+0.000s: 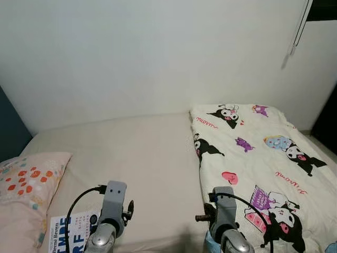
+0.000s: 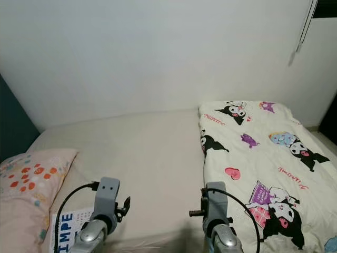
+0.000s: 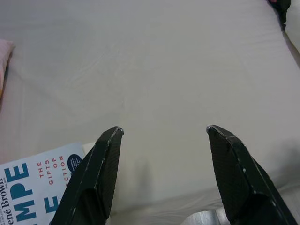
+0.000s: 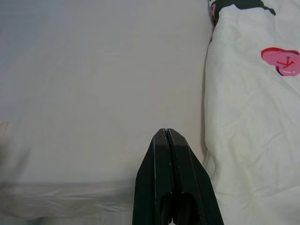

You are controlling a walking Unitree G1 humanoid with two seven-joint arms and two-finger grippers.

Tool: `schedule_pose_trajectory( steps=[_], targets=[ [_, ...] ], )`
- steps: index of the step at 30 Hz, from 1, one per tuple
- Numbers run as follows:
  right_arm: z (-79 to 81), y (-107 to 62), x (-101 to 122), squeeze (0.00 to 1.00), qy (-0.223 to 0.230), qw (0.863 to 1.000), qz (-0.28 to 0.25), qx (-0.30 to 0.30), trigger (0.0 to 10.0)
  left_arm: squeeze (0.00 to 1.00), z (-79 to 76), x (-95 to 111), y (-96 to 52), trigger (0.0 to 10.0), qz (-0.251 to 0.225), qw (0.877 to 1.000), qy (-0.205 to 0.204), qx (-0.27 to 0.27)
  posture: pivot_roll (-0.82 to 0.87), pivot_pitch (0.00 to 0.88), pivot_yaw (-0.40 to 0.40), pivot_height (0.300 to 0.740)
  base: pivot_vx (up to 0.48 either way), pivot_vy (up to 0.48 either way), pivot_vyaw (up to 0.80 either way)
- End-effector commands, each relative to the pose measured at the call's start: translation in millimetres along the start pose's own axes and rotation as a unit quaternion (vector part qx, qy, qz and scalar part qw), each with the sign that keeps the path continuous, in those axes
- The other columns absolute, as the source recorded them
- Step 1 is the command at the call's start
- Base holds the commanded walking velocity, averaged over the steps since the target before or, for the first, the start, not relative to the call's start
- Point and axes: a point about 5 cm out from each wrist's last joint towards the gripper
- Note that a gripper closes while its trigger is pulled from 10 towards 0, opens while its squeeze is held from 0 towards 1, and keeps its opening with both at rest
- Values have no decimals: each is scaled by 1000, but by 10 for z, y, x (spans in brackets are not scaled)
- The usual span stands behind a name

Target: Clean up the room

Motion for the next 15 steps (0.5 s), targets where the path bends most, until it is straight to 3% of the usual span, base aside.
schedule_pose_trajectory(
  steps=[1, 15],
  targets=[
    [22, 19, 13, 0, -3, 1000, -4, 2, 10000, 0, 26, -33, -12, 10000, 3, 1000, 8, 0, -4, 0, 39, 740, 0, 0, 0],
    [41, 6, 83, 0, -63, 997, -22, 48, 10000, 0, -10, -56, -57, 10000, -14, 1000, -2, 20, -6, 0, -43, 740, 0, 0, 0]
  ],
)
Point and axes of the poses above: a point about 5 cm out from each wrist's last joint towards the gripper, its own y axis pointing out of the wrist towards the gripper, its own x axis along the axis of the wrist's last joint, z = x × y, and after that the axes turned 5 degrees about -y, right-handed
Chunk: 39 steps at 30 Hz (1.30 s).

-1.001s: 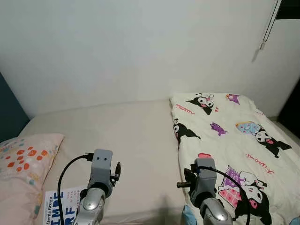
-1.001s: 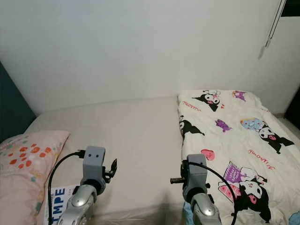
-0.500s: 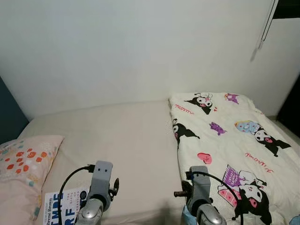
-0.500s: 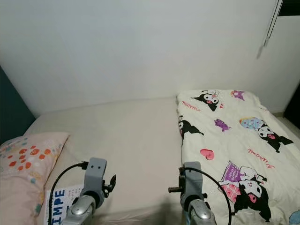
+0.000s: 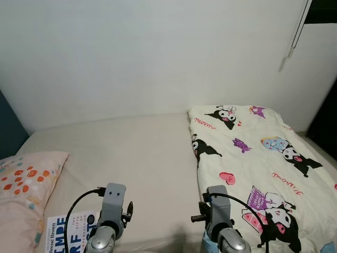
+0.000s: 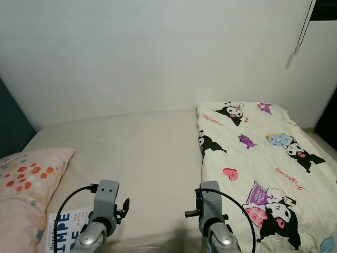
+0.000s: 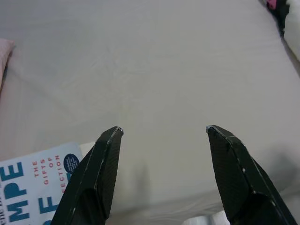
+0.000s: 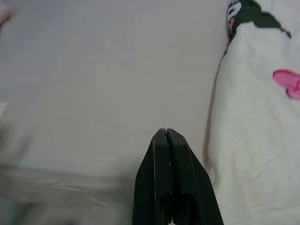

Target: Clean up the room

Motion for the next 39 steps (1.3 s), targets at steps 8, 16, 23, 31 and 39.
schedule_pose_trajectory(
  steps=[8, 16, 23, 31, 39],
  targets=[
    [-53, 9, 43, 0, -22, 1000, -10, 11, 10000, 0, -52, -23, -63, 10000, -10, 1000, -8, 10, 2, 0, -66, 740, 0, 0, 0],
    [-94, -33, 21, 0, 6, 999, -28, -25, 10000, 0, -15, 13, -55, 10000, -25, 1000, -14, 5, 1, 0, -21, 740, 0, 0, 0],
    [-79, -81, 3, 0, 19, 999, -32, -37, 10000, 0, -25, 45, -51, 10000, -27, 999, -9, -16, -5, 1, 5, 740, 0, 0, 0],
    [-69, -94, -7, 0, 27, 998, -34, -39, 10000, 0, -36, 47, -60, 10000, -23, 999, -14, -22, -2, 8, 10, 740, 0, 0, 0],
    [-50, -87, 4, 0, 36, 998, -33, -37, 10000, 0, -50, 53, -80, 10000, -28, 999, -7, -34, -1, 8, 10, 740, 0, 0, 0]
  ],
)
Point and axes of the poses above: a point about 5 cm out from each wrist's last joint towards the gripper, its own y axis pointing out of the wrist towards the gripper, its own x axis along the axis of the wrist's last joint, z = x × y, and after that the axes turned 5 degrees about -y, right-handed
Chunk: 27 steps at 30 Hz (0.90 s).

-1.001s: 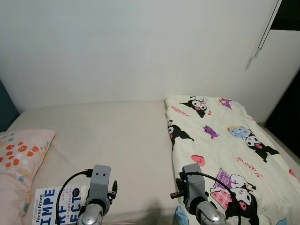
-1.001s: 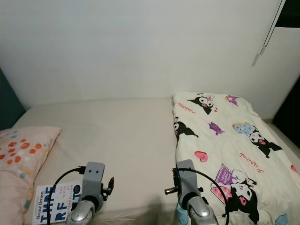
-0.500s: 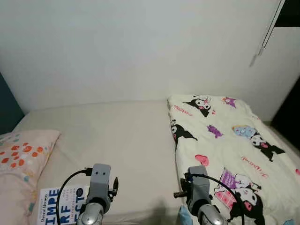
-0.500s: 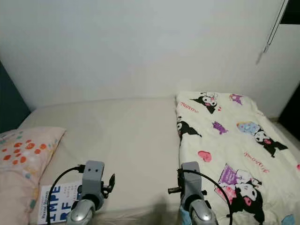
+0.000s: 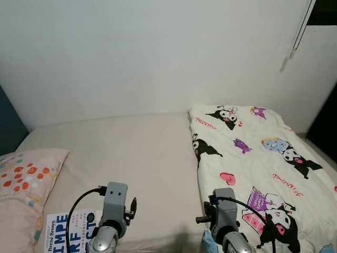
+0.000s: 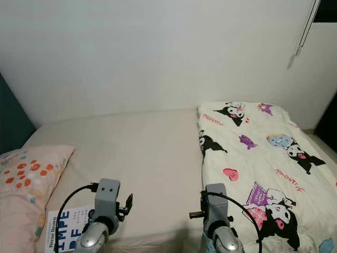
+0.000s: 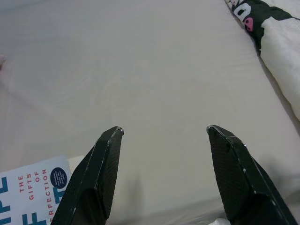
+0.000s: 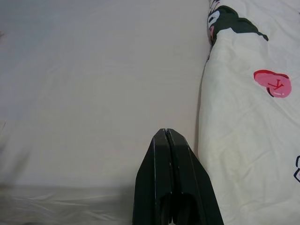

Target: Clean up the room

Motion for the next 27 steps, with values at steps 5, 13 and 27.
schedule_pose_trajectory(
  steps=[5, 13, 27],
  targets=[
    [16, 4, 38, 0, 12, 1000, -5, 0, 10000, 0, 22, -14, -21, 10000, 3, 1000, 5, -5, -3, 8, 10, 740, 0, 0, 0],
    [18, -3, 21, 0, 7, 1000, 1, 0, 10000, 0, 23, -10, -22, 10000, 3, 1000, 7, -7, -2, 9, 8, 740, 0, 0, 0],
    [21, -14, -5, 0, 5, 1000, 9, 4, 10000, 0, 12, -23, -39, 10000, 5, 1000, 9, -11, -4, 14, 8, 740, 0, 0, 0]
  ],
)
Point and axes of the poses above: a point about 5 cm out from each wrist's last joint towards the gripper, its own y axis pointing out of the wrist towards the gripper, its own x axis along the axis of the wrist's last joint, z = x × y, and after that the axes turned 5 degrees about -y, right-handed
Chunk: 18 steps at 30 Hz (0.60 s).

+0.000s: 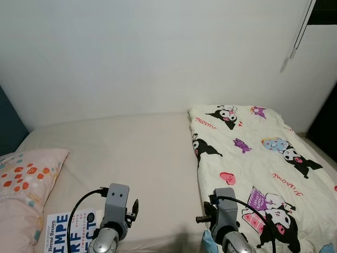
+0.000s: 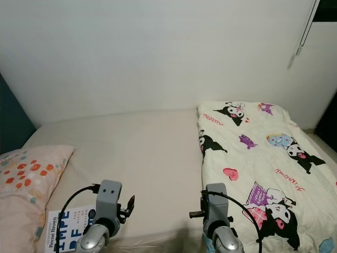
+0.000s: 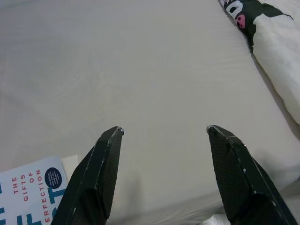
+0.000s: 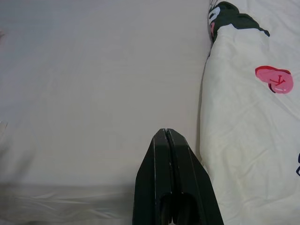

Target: Clean up the room

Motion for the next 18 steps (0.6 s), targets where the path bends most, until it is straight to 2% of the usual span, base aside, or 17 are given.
schedule_pose_trajectory(
  steps=[1, 18],
  targets=[
    [17, -9, -3, 0, -1, 1000, 3, 3, 10000, 0, 23, -9, -20, 10000, 3, 1000, 8, -2, -4, 14, 8, 740, 0, 0, 0],
    [30, 2, -8, 0, -1, 1000, 8, 6, 10000, 0, 13, 5, -6, 10000, 1, 1000, 7, -4, -3, 9, 10, 740, 0, 0, 0]
  ],
)
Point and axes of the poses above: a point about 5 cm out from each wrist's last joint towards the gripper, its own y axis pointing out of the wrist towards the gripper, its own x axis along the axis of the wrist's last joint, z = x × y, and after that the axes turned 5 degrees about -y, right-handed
